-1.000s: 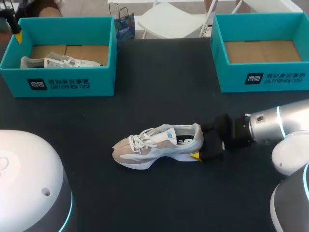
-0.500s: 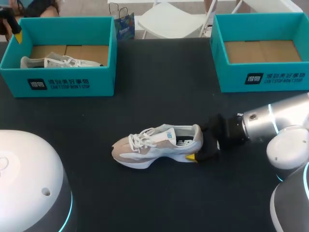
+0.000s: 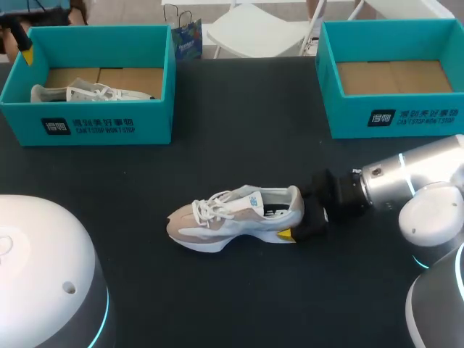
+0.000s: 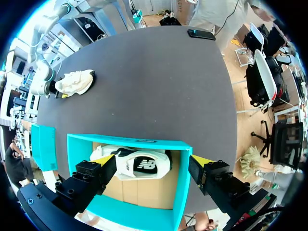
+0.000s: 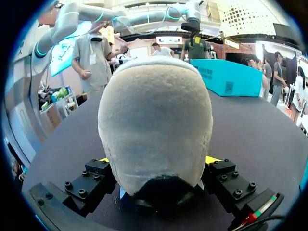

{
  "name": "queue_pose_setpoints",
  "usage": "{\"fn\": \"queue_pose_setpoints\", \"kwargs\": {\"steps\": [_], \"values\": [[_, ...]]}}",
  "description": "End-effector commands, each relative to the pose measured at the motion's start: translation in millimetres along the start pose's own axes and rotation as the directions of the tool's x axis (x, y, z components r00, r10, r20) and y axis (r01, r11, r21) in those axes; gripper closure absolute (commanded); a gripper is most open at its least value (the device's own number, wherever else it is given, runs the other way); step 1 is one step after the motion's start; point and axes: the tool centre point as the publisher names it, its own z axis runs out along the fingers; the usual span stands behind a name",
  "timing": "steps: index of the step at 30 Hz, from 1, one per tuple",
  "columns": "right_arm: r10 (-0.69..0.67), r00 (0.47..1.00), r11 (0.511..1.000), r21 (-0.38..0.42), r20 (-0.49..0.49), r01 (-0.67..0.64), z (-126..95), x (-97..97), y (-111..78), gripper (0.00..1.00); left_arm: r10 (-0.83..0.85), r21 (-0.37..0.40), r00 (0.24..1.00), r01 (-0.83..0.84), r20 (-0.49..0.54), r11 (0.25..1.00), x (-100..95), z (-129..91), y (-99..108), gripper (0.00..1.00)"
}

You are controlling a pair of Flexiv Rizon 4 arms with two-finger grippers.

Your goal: Take the shoe out of the shoebox, open the shoe tongue, remove and reinsert the insole, then place the shoe into the shoebox

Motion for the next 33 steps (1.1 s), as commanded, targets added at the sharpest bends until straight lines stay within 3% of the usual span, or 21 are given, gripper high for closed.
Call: {"fn": "queue_pose_setpoints", "kwargs": {"steps": [1, 7, 10, 14, 15, 18, 19, 20, 21, 22, 33], "values": [[0.0, 1.0, 1.0, 0.001, -0.001, 0.0, 7, -0.7, -2.2, 1.0, 0.002, 0.003, 1.0, -0.002, -0.002, 1.0, 0.7, -1, 1, 0.0], [0.0, 1.0, 1.0, 0.001, -0.001, 0.0, 7, -0.7, -2.2, 1.0, 0.002, 0.003, 1.0, -0.002, -0.002, 1.0, 0.7, -1, 1, 0.0], [0.0, 1.0, 1.0, 0.001, -0.001, 0.0, 7, -0.7, -2.2, 1.0, -0.068, -0.059, 0.997, 0.066, -0.025, 0.996, -24.6, 2, -15, 0.0], [0.0, 1.0, 1.0, 0.001, -0.001, 0.0, 7, -0.7, -2.2, 1.0, -0.228, -0.062, 0.974, 0.228, 0.007, 0.972, -50.5, 1, -25, 0.0], [0.0, 1.0, 1.0, 0.001, -0.001, 0.0, 7, -0.7, -2.2, 1.0, -0.385, -0.113, 0.923, 0.383, 0.0, 0.917, -67.2, 3, -32, 0.0], [0.0, 1.0, 1.0, 0.001, -0.001, 0.0, 7, -0.7, -2.2, 1.0, -0.539, -0.153, 0.841, 0.539, 0.048, 0.828, -83.3, 5, -39, 0.0], [0.0, 1.0, 1.0, 0.001, -0.001, 0.0, 7, -0.7, -2.2, 1.0, -0.64, -0.183, 0.763, 0.644, 0.086, 0.743, -92.4, 5, -42, 0.0], [0.0, 1.0, 1.0, 0.001, -0.001, 0.0, 7, -0.7, -2.2, 1.0, -0.697, -0.188, 0.709, 0.703, 0.111, 0.686, -96.3, 5, -42, 0.0], [0.0, 1.0, 1.0, 0.001, -0.001, 0.0, 7, -0.7, -2.2, 1.0, -0.702, -0.17, 0.698, 0.715, 0.138, 0.678, -99.2, 5, -44, 0.0], [0.0, 1.0, 1.0, 0.001, -0.001, 0.0, 7, -0.7, -2.2, 1.0, -0.77, -0.143, 0.623, 0.781, 0.138, 0.607, -104.5, 7, -43, 0.0], [0.0, 1.0, 1.0, 0.001, -0.001, 0.0, 7, -0.7, -2.2, 1.0, -0.754, -0.142, 0.637, 0.771, 0.16, 0.621, -109.0, 9, -46, 0.0]]}}
